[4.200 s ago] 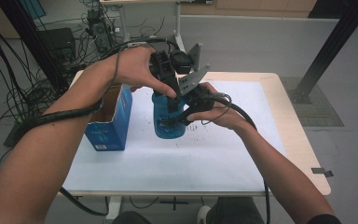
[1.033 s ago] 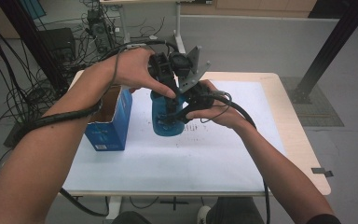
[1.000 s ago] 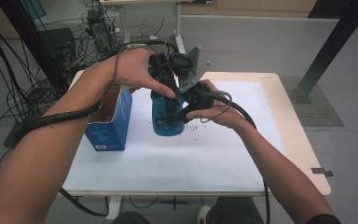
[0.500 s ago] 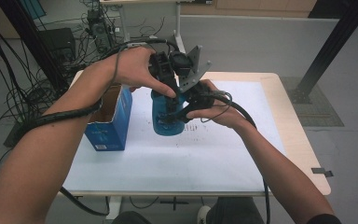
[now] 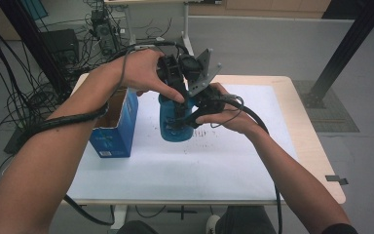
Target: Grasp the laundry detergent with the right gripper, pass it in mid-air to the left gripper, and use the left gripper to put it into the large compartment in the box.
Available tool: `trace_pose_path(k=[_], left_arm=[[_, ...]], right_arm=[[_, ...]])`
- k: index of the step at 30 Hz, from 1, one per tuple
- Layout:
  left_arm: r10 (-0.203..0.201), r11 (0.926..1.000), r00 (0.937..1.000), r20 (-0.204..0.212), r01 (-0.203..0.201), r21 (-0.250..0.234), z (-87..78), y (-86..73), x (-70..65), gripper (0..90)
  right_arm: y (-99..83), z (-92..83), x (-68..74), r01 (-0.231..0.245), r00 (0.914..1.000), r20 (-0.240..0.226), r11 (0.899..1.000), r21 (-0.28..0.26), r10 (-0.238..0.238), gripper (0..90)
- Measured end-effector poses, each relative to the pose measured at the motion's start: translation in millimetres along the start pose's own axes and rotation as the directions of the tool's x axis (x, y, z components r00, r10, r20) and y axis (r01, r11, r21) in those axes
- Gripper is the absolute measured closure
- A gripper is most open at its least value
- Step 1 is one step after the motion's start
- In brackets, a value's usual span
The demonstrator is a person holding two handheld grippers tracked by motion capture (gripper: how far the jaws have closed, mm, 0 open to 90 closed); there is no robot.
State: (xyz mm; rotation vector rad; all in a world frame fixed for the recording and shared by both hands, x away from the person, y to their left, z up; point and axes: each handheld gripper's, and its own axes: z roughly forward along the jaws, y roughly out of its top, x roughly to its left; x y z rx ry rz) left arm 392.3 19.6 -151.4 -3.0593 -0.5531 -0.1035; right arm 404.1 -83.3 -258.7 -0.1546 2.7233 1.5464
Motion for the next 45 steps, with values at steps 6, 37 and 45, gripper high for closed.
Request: trace_pose_path(k=[6,37,45], left_arm=[[0.004,1.0000,1.0000,0.002,-0.004,-0.003,1.1,0.2,-0.5,6.3],[0.023,0.9993,0.9992,0.034,-0.022,-0.031,-1.6,-4.4,-2.3,15.5],[0.041,0.9985,0.9980,0.048,-0.039,-0.039,-3.6,-3.3,-3.9,26.9]], right_arm=[[-0.2,0.4,0.8,-0.003,1.0000,-0.001,1.000,0.005,0.003,43.7],[1.3,1.1,2.2,0.022,0.9997,-0.013,1.000,-0.004,-0.022,43.7],[1.4,-2.3,2.6,0.035,0.9992,-0.021,0.999,-0.010,-0.035,43.6]])
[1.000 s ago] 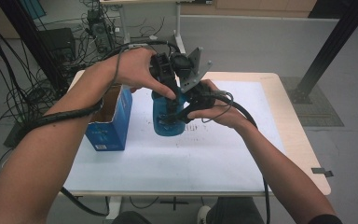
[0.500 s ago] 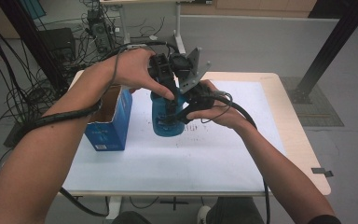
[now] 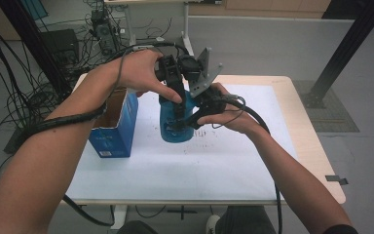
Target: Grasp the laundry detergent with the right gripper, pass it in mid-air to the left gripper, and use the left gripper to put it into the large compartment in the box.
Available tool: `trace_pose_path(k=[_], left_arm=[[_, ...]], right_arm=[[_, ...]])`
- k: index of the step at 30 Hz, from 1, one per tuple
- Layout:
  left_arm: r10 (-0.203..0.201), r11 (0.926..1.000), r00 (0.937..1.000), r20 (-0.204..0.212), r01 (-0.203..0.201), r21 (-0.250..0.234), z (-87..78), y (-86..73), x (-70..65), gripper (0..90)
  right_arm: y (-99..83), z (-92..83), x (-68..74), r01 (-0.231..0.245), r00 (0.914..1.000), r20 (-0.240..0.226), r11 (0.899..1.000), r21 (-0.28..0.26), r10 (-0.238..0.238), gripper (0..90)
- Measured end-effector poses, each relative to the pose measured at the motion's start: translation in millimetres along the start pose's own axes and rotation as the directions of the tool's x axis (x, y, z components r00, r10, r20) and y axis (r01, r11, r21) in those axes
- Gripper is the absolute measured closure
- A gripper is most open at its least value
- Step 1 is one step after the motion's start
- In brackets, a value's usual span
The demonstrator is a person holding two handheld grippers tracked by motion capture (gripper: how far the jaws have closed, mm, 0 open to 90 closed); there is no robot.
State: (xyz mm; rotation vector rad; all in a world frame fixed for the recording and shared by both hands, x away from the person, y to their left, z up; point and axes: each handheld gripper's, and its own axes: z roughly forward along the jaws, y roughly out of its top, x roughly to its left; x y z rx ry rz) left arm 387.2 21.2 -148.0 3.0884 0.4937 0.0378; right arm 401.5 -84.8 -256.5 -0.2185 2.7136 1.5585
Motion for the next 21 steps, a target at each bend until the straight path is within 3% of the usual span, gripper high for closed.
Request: trace_pose_path(k=[6,21], left_arm=[[0.017,0.9998,0.9997,0.018,-0.017,-0.008,-0.3,0.0,-1.8,35.2],[0.022,0.9996,0.9995,0.021,-0.022,0.015,3.6,0.6,-3.8,36.3]], right_arm=[[-0.8,-0.6,0.4,-0.001,1.0000,0.000,1.000,0.000,0.001,43.6],[-3.6,2.4,2.2,0.004,1.0000,-0.009,1.000,0.006,-0.004,43.6]])
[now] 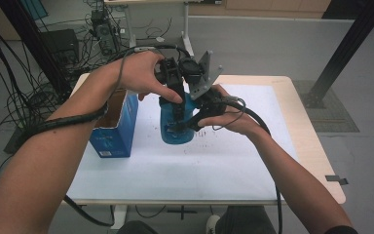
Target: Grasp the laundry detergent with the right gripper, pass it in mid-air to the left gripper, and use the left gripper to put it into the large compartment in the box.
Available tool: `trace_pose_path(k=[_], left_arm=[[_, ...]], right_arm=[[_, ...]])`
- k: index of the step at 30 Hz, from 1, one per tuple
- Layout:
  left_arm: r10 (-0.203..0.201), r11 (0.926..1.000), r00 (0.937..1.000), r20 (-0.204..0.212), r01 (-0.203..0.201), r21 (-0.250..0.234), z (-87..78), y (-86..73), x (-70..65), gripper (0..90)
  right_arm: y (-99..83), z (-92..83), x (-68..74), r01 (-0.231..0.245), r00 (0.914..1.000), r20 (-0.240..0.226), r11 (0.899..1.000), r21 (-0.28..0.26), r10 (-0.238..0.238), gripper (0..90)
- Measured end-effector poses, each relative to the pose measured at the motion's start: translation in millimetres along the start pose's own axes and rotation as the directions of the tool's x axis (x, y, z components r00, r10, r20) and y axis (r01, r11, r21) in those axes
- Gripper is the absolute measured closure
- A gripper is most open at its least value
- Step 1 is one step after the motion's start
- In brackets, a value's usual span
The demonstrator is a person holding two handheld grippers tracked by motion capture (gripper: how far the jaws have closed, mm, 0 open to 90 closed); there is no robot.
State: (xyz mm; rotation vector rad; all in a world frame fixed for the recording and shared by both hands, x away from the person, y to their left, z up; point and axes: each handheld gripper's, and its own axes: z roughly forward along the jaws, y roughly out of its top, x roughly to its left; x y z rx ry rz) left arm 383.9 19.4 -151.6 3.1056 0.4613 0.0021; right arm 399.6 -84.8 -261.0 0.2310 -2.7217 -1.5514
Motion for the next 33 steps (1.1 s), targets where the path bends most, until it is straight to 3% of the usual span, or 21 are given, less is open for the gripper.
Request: trace_pose_path(k=[7,33], left_arm=[[0.006,1.0000,0.9999,-0.016,-0.006,-0.001,1.8,0.7,-0.1,36.3],[0.002,0.9998,1.0000,0.002,-0.002,0.022,7.0,6.2,0.9,36.7]], right_arm=[[-1.8,0.4,-0.6,0.001,1.0000,0.008,1.000,0.000,-0.001,43.5],[-8.4,2.0,-2.1,-0.003,0.9998,-0.017,1.000,-0.005,0.003,43.0]])
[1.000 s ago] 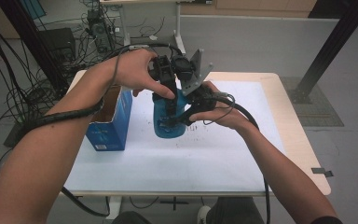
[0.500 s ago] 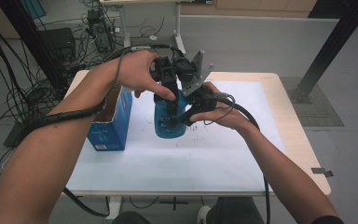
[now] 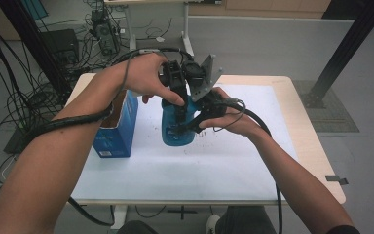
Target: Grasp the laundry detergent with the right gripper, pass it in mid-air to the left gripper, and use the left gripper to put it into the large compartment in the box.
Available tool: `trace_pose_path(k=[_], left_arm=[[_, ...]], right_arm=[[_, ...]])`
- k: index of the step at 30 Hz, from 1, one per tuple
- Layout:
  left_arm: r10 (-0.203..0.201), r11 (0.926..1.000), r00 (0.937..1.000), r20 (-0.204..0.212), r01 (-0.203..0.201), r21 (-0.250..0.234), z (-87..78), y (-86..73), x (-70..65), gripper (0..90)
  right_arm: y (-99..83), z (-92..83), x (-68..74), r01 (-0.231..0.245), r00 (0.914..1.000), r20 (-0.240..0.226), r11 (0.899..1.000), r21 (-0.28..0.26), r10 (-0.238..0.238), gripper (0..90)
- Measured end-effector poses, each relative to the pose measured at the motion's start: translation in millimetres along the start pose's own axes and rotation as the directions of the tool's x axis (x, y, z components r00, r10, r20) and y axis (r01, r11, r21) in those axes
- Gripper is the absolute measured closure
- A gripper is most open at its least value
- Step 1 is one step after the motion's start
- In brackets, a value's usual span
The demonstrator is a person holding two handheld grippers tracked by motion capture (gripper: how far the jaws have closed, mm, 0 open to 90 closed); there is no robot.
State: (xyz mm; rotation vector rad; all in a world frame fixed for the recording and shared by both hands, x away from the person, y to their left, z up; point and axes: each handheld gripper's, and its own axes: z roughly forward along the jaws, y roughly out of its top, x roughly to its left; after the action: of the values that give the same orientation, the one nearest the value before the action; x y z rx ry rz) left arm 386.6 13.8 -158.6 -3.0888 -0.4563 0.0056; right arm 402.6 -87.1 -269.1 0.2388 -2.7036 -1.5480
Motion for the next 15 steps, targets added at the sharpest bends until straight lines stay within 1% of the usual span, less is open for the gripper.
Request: trace_pose_path(k=[15], left_arm=[[-0.004,1.0000,1.0000,0.003,0.004,-0.008,1.1,-3.8,1.2,36.7]], right_arm=[[-0.5,2.8,-0.2,-0.015,0.9998,-0.013,1.000,-0.005,0.015,42.6]])
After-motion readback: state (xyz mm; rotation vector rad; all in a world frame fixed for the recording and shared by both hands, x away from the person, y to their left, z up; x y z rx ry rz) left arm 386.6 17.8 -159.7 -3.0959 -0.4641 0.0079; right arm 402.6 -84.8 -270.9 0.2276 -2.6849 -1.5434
